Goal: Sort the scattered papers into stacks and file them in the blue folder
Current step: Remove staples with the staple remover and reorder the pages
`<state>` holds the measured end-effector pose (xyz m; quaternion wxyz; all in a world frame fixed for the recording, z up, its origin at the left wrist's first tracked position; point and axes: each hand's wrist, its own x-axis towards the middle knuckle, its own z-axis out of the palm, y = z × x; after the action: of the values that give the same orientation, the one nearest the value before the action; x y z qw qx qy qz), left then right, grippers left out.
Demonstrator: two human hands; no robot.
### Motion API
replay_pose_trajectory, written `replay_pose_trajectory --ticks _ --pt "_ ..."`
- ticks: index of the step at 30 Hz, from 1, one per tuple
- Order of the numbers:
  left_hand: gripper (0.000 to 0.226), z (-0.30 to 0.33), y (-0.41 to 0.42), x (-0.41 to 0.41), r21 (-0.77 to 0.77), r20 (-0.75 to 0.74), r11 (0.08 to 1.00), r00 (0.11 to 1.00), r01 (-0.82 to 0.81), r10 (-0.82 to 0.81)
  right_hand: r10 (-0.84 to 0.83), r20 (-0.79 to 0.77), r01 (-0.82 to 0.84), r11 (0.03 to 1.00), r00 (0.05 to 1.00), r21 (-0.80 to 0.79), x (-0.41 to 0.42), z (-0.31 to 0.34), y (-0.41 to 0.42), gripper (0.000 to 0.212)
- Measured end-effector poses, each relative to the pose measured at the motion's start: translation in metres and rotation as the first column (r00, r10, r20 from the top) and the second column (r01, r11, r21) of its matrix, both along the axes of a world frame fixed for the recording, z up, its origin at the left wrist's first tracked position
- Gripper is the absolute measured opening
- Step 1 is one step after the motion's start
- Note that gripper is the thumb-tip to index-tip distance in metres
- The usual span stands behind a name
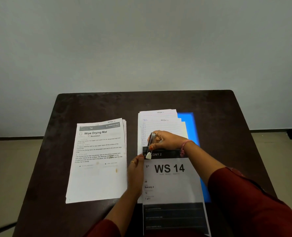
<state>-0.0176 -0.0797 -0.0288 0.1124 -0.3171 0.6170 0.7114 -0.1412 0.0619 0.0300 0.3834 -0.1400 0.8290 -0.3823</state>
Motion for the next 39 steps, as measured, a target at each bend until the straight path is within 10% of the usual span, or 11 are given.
replay_pose_trajectory --ticks 18,28,32,39 --pt "0.022 0.007 0.0 -0.008 -0.102 -0.012 0.987 0.991 0.128 -0.13 0.093 -0.146 -0.072 0.987 0.985 0.144 0.002 -0.004 -0.009 0.03" --pt "0.015 0.012 -0.013 -0.001 0.027 -0.042 0.984 0.984 0.175 -0.174 -0.188 -0.02 0.185 0.976 0.982 -0.112 0.006 0.002 0.015 0.03" --pt "0.014 0.012 -0.01 0.0 0.037 -0.032 0.989 0.989 0.143 -0.142 -0.533 0.097 0.53 0.772 0.841 -0.351 0.019 -0.002 0.035 0.031" --pt "0.012 0.011 -0.011 -0.001 0.048 0.018 0.995 0.996 0.088 -0.089 -0.945 0.08 0.845 0.243 0.317 -0.476 0.068 -0.015 0.079 0.033"
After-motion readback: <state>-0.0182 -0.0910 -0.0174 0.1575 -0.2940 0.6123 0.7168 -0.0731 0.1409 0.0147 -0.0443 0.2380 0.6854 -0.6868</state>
